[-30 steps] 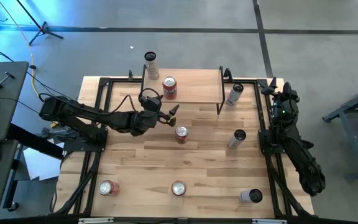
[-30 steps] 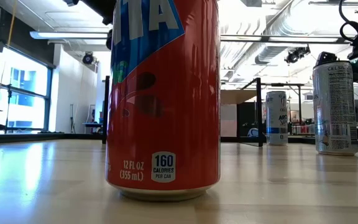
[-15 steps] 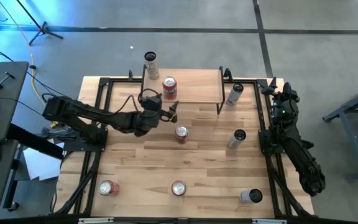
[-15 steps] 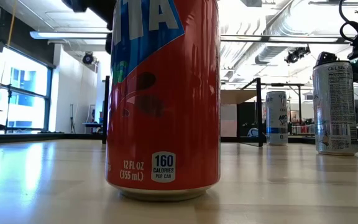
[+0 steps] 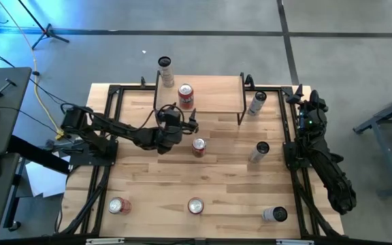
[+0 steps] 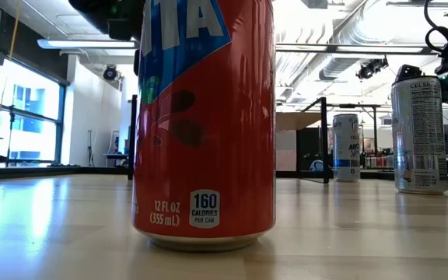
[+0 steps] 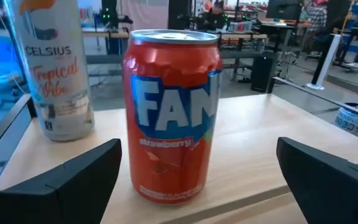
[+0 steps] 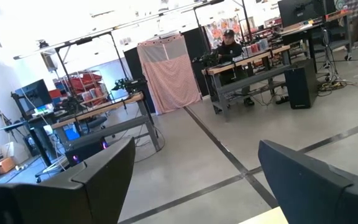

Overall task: Place canned beverage on shelf
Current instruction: Put the red soda can on the shelf

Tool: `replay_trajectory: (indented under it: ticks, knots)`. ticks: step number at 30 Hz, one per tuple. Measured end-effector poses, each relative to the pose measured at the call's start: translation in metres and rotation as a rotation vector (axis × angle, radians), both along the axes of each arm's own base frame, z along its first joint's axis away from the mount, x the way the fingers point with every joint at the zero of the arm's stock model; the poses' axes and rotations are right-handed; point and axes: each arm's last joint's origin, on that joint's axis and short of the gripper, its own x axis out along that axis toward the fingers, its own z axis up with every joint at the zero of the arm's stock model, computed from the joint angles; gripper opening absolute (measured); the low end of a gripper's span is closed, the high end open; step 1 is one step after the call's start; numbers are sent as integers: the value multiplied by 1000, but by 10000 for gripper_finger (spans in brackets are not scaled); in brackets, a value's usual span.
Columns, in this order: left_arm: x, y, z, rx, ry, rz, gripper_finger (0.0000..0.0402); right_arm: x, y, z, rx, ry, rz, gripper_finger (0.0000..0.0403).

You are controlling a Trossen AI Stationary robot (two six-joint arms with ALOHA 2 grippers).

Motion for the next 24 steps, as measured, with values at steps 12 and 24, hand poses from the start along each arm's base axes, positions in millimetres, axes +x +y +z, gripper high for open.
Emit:
replay_trajectory:
  ticks: [12, 24]
  knots:
    - [2, 12, -5, 16, 11, 67, 400, 0, 0, 0, 1, 0, 0, 328]
    - [2, 22, -6, 23, 46, 86, 400, 0, 0, 0, 1, 0, 0, 328]
